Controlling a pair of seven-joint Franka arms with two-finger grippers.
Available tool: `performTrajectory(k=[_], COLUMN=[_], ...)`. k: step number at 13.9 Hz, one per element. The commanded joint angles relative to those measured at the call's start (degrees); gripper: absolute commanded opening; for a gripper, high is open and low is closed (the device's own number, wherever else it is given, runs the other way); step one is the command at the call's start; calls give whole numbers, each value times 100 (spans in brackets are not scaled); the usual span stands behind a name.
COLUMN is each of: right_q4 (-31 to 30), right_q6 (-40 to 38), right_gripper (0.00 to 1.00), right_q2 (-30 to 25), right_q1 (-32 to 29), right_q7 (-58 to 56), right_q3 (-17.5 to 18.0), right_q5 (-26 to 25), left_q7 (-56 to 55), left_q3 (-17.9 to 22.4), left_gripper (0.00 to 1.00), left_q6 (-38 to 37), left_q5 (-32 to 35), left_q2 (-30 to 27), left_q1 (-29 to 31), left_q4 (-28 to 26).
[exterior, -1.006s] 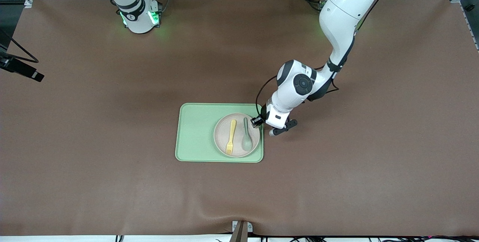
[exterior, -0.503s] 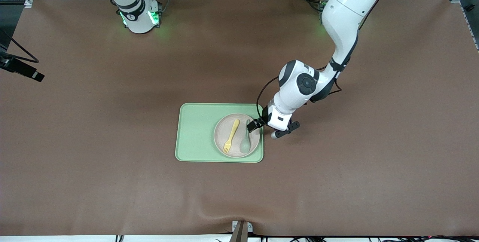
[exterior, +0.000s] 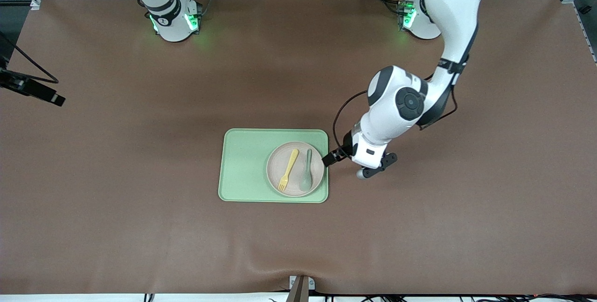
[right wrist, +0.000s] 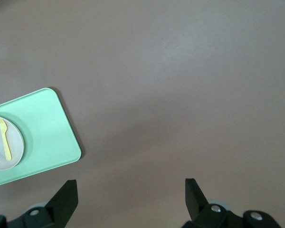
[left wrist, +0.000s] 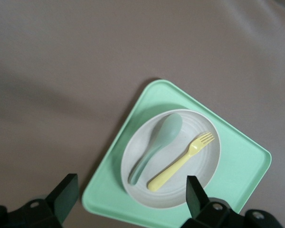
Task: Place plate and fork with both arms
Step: 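Release the plate and raise the left gripper while the right gripper reaches in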
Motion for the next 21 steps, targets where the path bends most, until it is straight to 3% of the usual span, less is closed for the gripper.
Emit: performTrajectory(k=[1,5,8,12,15,19,21], right_q4=[118,118,118,118,101,171,547], right_q6=[138,690,1411,2333,2827,3618,3891], right_gripper=[100,100,100,100,100,100,100], right_q2=[143,713,1152,1636,2075,2883,3366], right_q1=[290,931,1475,2002,2163,2795,2935], right_q7=[-55,-38,32,103,734,1462,1790], right_q3=[11,11,3,12,3,11,11], right_q5=[49,57,-38,233,251,234,251], left_q7=[-119,494,1320,2348,3316,3748,3863], left_q3=[97,88,88,79,88,106,53], left_gripper=[100,100,100,100,100,100,100], left_q6=[-940,-2162,-2822,-3886,-4562,-5056,-5345], left_q5=[749,1166,1166,1157,1157,1235,1324], left_q2=[-267,-618,-1048,-1769,-2200,-2649,-2685], left_q1=[-7,405,774,1406,1820,2111,2304], left_q4=[365,823,841,841,815,850,929])
